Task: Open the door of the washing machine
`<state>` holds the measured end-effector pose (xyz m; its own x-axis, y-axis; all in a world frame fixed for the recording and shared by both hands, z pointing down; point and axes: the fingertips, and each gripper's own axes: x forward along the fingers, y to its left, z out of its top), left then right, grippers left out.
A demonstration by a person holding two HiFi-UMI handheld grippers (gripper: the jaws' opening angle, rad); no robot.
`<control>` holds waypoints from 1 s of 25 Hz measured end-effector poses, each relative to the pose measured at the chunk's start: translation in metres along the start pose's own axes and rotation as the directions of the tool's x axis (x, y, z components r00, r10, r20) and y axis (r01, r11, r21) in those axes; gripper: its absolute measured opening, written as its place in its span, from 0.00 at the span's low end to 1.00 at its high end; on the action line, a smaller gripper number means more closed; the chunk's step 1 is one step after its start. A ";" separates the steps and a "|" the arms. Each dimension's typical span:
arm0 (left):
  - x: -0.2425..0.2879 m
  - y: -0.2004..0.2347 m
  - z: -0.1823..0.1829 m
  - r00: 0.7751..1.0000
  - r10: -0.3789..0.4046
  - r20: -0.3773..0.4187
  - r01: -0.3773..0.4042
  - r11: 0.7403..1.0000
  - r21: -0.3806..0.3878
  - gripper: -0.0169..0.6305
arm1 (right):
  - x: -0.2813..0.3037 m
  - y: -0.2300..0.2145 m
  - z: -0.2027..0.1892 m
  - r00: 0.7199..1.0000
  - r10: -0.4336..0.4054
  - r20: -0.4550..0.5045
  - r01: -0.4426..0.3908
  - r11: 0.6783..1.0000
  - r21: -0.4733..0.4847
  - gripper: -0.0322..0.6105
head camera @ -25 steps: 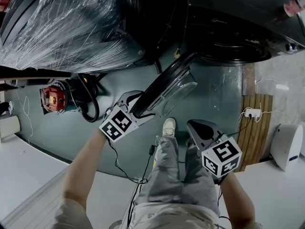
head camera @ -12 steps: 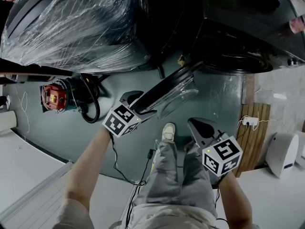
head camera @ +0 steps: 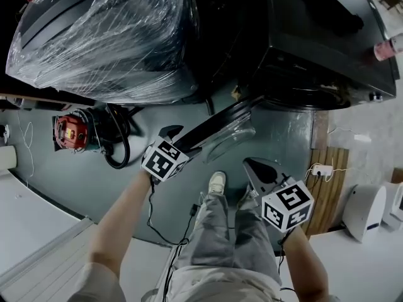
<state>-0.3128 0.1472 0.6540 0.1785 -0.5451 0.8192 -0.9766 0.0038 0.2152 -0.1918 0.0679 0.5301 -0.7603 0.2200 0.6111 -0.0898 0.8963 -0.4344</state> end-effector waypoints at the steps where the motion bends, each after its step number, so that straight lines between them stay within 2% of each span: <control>1: -0.004 0.000 0.002 1.000 0.011 -0.003 -0.011 1.000 0.001 0.63 | -0.002 0.002 0.004 1.000 0.001 0.003 -0.001 1.000 -0.002 0.09; 7: -0.041 -0.008 0.030 0.997 0.068 0.039 -0.068 0.998 -0.018 0.63 | -0.025 0.013 0.038 0.999 0.007 0.041 -0.005 1.000 -0.031 0.09; 13: -0.098 -0.032 0.083 0.981 0.124 0.146 -0.120 0.992 -0.039 0.63 | -0.066 0.021 0.079 0.996 0.011 0.090 -0.003 0.997 -0.083 0.09; 15: -0.119 -0.043 0.104 0.969 0.136 0.204 -0.129 0.990 -0.051 0.63 | -0.082 0.024 0.094 0.994 0.010 0.111 0.001 0.995 -0.102 0.09; 18: -0.149 -0.063 0.138 0.939 0.144 0.314 -0.131 0.990 -0.061 0.63 | -0.107 0.031 0.115 0.990 0.012 0.141 0.006 0.992 -0.128 0.09; 25: -0.213 -0.110 0.199 0.876 0.166 0.453 -0.175 0.984 -0.024 0.63 | -0.173 0.057 0.159 0.972 0.055 0.229 -0.008 0.979 -0.202 0.09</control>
<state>-0.2676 0.0960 0.3505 -0.0605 -0.8567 0.5123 -0.9896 0.1186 0.0814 -0.1677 0.0200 0.2942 -0.8914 0.1749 0.4181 0.0479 0.9537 -0.2968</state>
